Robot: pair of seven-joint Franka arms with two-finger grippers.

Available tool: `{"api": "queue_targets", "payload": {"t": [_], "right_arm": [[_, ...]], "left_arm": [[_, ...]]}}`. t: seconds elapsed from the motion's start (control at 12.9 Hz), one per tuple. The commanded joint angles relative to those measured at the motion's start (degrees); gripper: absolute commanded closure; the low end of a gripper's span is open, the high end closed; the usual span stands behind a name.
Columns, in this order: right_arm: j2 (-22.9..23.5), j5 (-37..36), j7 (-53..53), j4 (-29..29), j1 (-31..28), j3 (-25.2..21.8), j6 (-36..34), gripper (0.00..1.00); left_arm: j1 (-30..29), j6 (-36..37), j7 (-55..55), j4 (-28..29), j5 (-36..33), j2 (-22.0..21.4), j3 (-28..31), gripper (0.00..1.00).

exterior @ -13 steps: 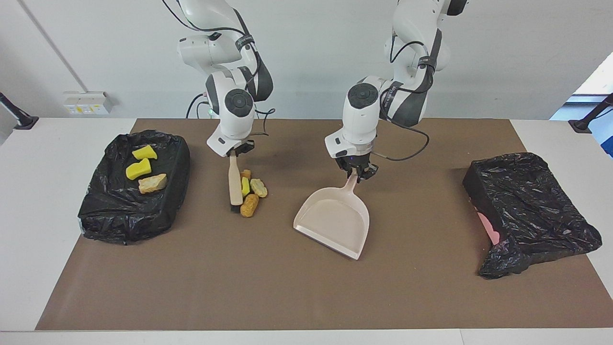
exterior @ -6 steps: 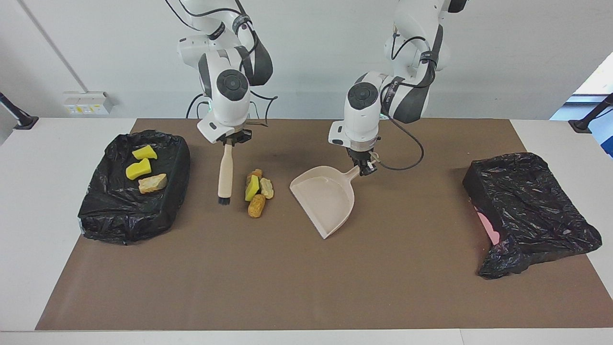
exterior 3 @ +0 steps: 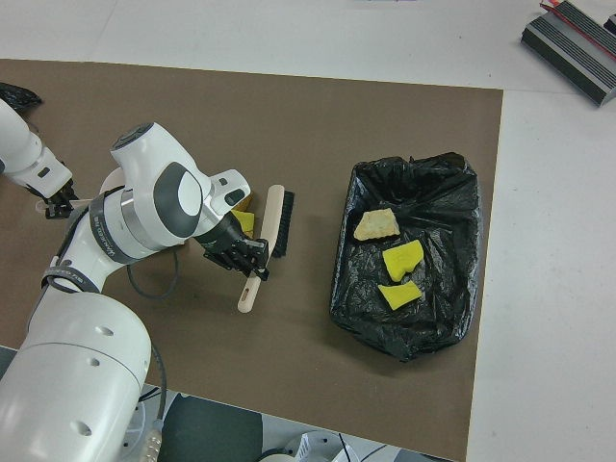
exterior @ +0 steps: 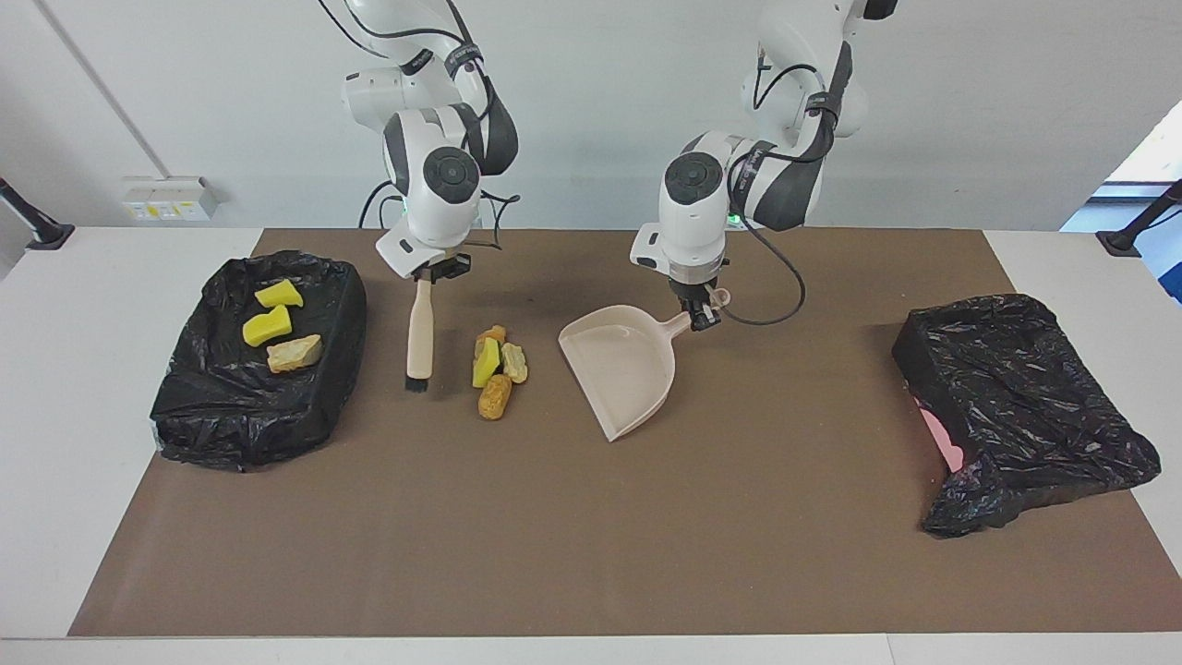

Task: Sweep and dump trash in bin
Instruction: 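Sweep the trash pile into the dustpan with the right gripper's brush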

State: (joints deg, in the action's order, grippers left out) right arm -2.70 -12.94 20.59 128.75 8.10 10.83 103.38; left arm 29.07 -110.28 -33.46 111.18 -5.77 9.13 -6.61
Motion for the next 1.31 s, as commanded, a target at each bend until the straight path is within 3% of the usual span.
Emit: {"api": "queue_targets", "payload": {"t": [0.0,0.23,0.39,0.77,1.01,1.24], "right_arm": [[2.43,0.01,-3.61,-0.43,0.25,0.68,2.96,1.00],[7.95,5.90,-4.42,-1.91,4.54,0.68,8.92,1.00],[10.95,11.32,-4.51,-6.29,5.96,0.95,9.21,1.00],[11.84,30.32,-4.42,-8.69,11.93,1.30,13.87,1.00],[8.96,32.79,-6.60,-10.00,10.71,1.21,9.23,1.00],[4.21,35.88,-13.36,-14.04,5.80,0.95,-3.23,1.00]], "left_arm": [[0.46,0.42,-1.17,2.37,-0.91,-1.83,0.46,1.00],[0.37,0.24,-1.26,2.55,-0.91,-1.83,0.46,1.00],[0.29,-0.02,-3.09,2.64,-0.91,-1.83,0.54,1.00],[-0.86,-2.39,-11.44,4.12,-2.22,-2.01,0.63,1.00],[-0.95,-4.67,-14.34,4.83,-3.55,-2.27,0.72,1.00],[-0.95,-5.47,-14.70,4.92,-4.96,-2.27,0.63,1.00]]}}
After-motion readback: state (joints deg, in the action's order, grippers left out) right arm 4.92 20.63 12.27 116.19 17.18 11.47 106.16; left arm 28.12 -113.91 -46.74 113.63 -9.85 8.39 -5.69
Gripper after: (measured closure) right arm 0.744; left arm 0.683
